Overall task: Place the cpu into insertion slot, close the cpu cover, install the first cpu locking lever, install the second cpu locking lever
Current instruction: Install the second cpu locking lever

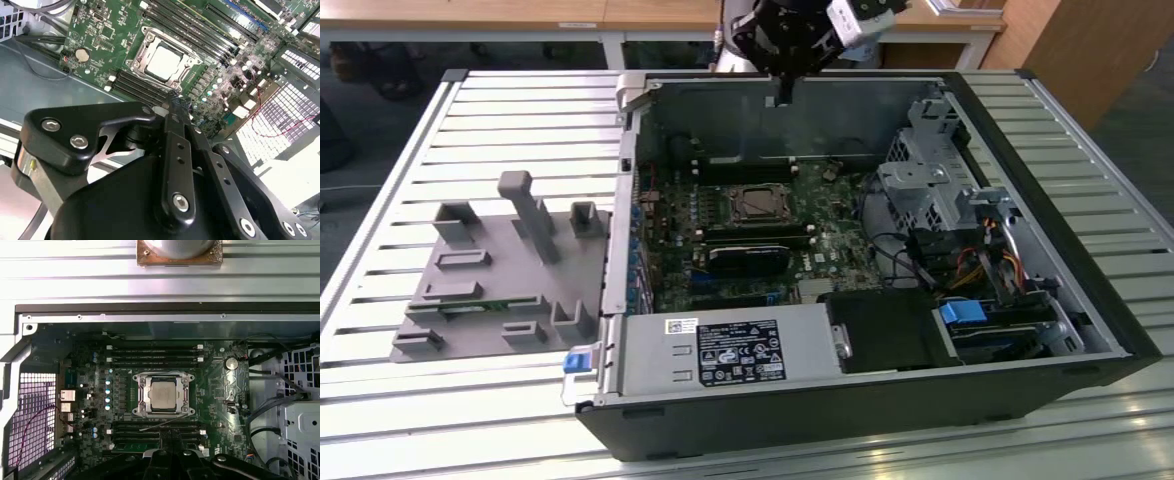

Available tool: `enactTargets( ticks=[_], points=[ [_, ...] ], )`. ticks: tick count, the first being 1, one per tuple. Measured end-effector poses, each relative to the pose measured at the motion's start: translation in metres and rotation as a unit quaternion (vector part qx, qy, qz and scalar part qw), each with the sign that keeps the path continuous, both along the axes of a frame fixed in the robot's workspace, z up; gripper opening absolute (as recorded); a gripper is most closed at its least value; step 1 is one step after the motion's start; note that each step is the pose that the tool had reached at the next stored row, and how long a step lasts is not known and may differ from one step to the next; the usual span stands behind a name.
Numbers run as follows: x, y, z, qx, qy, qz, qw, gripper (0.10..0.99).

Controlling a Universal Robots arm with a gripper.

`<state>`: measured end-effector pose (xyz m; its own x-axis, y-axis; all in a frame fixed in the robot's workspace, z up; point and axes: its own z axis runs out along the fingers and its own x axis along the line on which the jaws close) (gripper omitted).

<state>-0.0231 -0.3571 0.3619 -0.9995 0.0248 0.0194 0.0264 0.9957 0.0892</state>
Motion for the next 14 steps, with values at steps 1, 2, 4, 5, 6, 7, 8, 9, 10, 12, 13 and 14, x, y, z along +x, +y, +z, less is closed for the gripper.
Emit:
enactTargets(
  ticks=[1,2,4,5,6,7,8,9,10,12,13,14],
  points=[
    [0.0,0.0,-0.0057,0.0001,0.0,0.0,1.0,0.106],
    [0.0,0.0,-0.0071,0.0,0.0,0.0,1.0,0.106],
    [0.0,0.0,-0.0072,0.0001,0.0,0.0,1.0,0.106],
    [0.0,0.0,-0.0072,0.0001,0.0,0.0,1.0,0.114],
    [0.0,0.0,-0.0072,0.0001,0.0,0.0,1.0,0.114],
    [0.0,0.0,-0.0072,0.0,0.0,0.0,1.0,0.176],
    [0.0,0.0,-0.0072,0.0001,0.0,0.0,1.0,0.176],
    [0.0,0.0,-0.0072,0.0001,0.0,0.0,1.0,0.176],
    [0.0,0.0,-0.0072,0.0001,0.0,0.0,1.0,0.176],
    [0.0,0.0,-0.0072,0.0001,0.0,0.0,1.0,0.176],
    [0.0,0.0,-0.0072,0.0001,0.0,0.0,1.0,0.176],
    [0.0,0.0,-0.0072,0.0,0.0,0.0,1.0,0.176]
  ],
)
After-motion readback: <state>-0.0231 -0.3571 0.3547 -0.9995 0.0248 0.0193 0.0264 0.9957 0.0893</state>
